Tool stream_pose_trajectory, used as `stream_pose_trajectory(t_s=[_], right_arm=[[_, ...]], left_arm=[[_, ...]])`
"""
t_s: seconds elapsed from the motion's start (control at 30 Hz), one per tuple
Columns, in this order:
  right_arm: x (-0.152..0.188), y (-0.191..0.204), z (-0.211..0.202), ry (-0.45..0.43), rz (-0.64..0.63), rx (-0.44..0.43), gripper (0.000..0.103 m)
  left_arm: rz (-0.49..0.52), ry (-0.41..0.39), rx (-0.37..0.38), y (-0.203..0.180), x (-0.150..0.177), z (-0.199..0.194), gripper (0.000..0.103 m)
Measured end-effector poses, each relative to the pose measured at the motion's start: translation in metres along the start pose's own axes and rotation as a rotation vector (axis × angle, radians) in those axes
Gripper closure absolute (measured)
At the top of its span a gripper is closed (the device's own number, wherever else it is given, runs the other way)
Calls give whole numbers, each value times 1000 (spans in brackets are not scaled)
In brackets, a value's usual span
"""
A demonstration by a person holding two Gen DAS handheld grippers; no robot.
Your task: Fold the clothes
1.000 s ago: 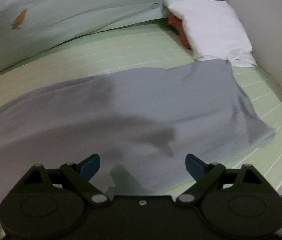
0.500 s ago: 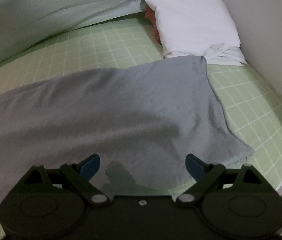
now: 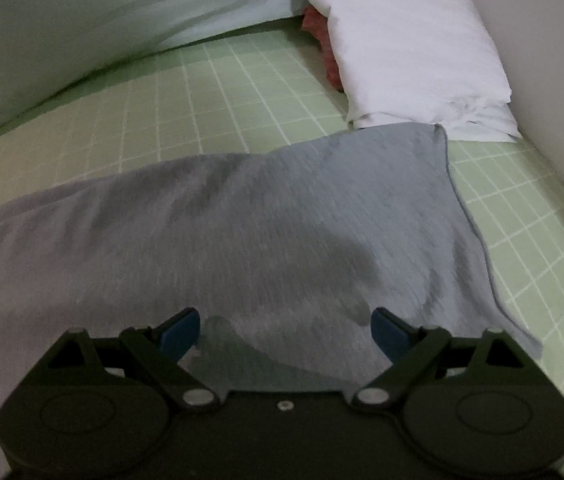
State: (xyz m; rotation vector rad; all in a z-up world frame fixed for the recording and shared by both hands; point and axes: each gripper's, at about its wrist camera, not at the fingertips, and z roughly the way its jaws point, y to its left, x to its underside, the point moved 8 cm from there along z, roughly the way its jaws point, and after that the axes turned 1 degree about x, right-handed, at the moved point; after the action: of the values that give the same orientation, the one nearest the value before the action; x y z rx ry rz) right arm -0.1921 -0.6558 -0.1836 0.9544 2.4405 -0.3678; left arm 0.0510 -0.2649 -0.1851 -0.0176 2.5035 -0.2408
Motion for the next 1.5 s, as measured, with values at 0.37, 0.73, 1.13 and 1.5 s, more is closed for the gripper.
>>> stream_pose_trajectory(t_s=[0.37, 0.73, 1.13, 1.5], right_arm=[[-7, -8, 4, -6, 13, 62, 10], [-11, -27, 9, -18, 40, 58, 10], [-23, -84, 18, -71, 36, 128, 4], [-15, -123, 33, -68, 165, 49, 0]], left_arm=[[197, -50, 136, -66, -17, -16, 92], [265, 118, 203, -114, 32, 26, 59], [282, 64, 268, -131, 31, -16, 24], [169, -15, 168, -85, 23, -42, 21]])
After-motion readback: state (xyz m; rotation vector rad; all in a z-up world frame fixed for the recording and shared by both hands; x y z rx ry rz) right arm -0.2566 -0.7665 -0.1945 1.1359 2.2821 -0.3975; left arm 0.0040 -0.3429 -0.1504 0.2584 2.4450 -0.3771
